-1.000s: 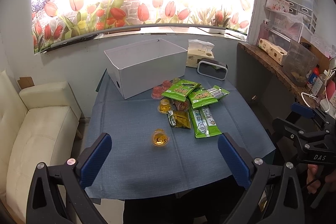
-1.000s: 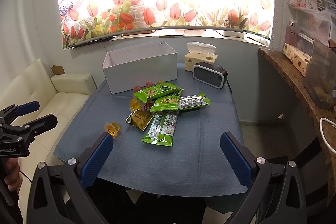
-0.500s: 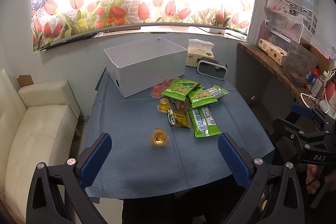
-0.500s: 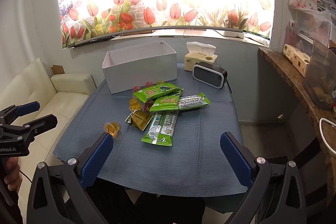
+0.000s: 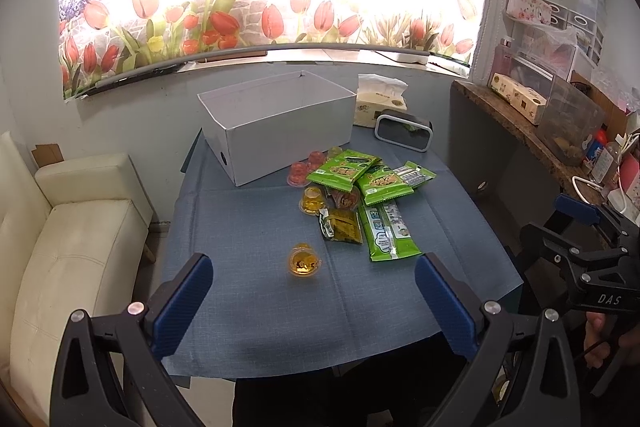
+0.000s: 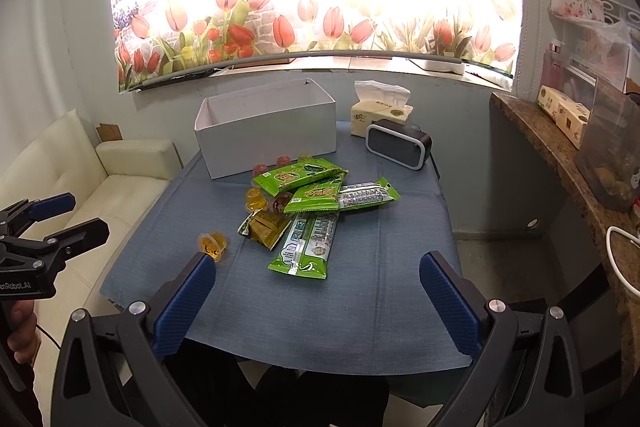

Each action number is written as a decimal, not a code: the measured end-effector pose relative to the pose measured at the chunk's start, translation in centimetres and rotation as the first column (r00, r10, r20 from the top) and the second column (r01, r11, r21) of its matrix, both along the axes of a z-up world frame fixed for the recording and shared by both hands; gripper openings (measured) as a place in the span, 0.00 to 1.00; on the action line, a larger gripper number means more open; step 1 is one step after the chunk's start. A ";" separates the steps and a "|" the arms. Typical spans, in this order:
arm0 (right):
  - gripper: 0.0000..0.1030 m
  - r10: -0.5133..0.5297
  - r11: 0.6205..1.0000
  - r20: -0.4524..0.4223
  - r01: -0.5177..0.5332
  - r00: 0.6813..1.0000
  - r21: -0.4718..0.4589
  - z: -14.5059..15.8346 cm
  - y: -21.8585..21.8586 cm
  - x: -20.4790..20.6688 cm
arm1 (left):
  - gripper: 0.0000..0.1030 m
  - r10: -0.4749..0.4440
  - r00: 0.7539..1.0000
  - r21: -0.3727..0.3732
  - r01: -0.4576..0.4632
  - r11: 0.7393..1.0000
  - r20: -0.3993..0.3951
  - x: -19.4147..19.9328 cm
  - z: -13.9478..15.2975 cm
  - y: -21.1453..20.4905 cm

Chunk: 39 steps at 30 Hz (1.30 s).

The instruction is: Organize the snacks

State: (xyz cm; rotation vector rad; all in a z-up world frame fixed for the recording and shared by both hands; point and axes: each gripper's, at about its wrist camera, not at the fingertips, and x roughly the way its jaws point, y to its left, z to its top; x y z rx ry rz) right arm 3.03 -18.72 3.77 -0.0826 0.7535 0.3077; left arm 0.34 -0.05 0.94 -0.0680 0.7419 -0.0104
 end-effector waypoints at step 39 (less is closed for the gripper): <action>1.00 -0.047 0.999 -0.062 0.045 0.997 -0.019 -2.5 -1.4 -0.1 | 0.81 0.023 0.963 0.051 -0.010 0.999 -0.268 14.0 -18.0 1.4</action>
